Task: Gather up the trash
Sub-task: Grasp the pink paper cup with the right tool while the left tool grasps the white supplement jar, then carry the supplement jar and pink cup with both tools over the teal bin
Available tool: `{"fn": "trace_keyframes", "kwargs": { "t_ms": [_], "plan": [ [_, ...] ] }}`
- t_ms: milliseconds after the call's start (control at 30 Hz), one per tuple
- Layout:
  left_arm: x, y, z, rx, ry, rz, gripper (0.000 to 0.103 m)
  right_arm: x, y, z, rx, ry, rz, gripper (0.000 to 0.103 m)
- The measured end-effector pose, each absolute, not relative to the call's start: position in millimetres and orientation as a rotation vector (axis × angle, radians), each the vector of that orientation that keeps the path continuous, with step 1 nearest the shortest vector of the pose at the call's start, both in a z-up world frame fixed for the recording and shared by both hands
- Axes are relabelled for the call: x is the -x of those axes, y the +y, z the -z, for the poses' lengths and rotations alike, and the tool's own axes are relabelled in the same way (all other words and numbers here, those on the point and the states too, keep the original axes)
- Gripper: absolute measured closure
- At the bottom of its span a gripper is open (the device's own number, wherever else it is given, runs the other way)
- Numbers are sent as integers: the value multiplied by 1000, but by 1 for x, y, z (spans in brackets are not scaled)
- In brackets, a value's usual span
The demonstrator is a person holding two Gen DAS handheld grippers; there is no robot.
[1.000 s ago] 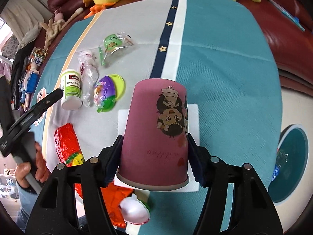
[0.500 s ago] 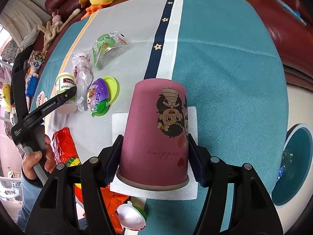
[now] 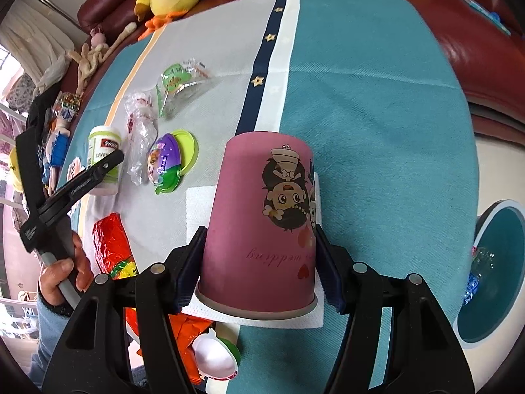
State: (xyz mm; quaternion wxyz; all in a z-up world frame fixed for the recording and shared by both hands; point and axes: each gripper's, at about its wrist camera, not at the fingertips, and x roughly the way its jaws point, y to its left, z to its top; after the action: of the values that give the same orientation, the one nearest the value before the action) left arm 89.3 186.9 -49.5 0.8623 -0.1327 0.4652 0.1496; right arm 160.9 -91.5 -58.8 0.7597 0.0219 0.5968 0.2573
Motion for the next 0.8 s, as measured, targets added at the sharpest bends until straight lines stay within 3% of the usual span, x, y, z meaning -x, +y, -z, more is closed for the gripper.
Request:
{"fn": "trace_keyframes", "kwargs": {
  "t_ms": [367, 800],
  "plan": [
    [-73, 102, -5, 206, 912, -106, 49, -151, -171, 40, -200, 1226, -499, 43],
    [-103, -113, 9, 25, 1000, 311, 49, -129, -362, 32, -418, 1104, -247, 43]
  ]
}}
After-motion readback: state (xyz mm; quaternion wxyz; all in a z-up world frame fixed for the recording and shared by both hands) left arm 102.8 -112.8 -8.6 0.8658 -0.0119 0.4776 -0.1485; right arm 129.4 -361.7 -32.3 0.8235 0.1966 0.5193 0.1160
